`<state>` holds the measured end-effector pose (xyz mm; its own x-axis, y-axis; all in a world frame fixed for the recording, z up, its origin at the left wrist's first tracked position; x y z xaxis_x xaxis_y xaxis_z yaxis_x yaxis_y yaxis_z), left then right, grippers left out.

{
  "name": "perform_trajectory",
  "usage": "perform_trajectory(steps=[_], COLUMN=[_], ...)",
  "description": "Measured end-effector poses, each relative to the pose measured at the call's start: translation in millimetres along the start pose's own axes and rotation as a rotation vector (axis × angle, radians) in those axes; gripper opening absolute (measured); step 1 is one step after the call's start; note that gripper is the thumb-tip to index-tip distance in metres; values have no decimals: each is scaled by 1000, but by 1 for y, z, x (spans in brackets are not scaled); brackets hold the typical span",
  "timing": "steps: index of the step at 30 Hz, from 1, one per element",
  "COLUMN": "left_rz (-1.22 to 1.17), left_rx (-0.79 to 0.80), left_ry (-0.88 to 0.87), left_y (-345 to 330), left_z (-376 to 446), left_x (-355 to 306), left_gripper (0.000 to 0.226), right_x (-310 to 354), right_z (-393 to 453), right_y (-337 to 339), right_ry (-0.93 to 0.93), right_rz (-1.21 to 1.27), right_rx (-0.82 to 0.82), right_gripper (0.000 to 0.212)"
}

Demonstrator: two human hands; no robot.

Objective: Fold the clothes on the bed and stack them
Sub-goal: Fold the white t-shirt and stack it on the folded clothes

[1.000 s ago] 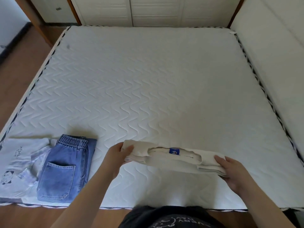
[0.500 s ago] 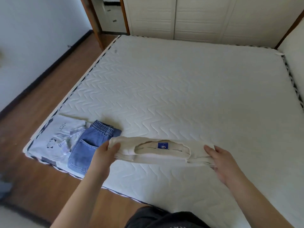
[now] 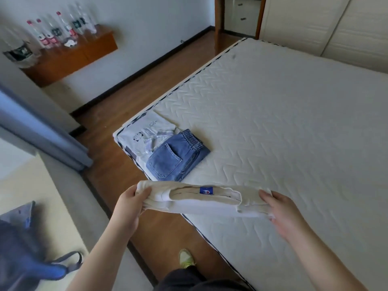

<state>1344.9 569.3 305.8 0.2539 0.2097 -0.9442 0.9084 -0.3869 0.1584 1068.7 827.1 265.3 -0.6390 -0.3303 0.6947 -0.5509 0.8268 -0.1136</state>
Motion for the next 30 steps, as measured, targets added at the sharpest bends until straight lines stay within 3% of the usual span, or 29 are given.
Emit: perform_trajectory(steps=[20, 30], left_rz=[-120, -120], left_rx=[-257, -295], left_ry=[-6, -40], left_y=[231, 277], left_z=[84, 138], left_x=[11, 1], left_gripper=[16, 10], right_x=[30, 57], right_z=[51, 89], right_y=[-287, -373], right_ry=[54, 43], right_rz=[-198, -208], right_rx=[166, 198], right_gripper=[10, 9])
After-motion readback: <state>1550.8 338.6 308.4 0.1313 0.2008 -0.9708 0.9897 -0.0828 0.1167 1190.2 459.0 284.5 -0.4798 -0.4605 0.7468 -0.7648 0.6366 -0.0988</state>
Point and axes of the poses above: each hand's wrist, its own z-axis towards the middle knuckle, its own y-axis out of the back of the hand, x = y × z, the point moved 1 cm from there along z, towards the middle knuckle, and after that the axes turned 10 degrees about -y, right-handed, at the moved point
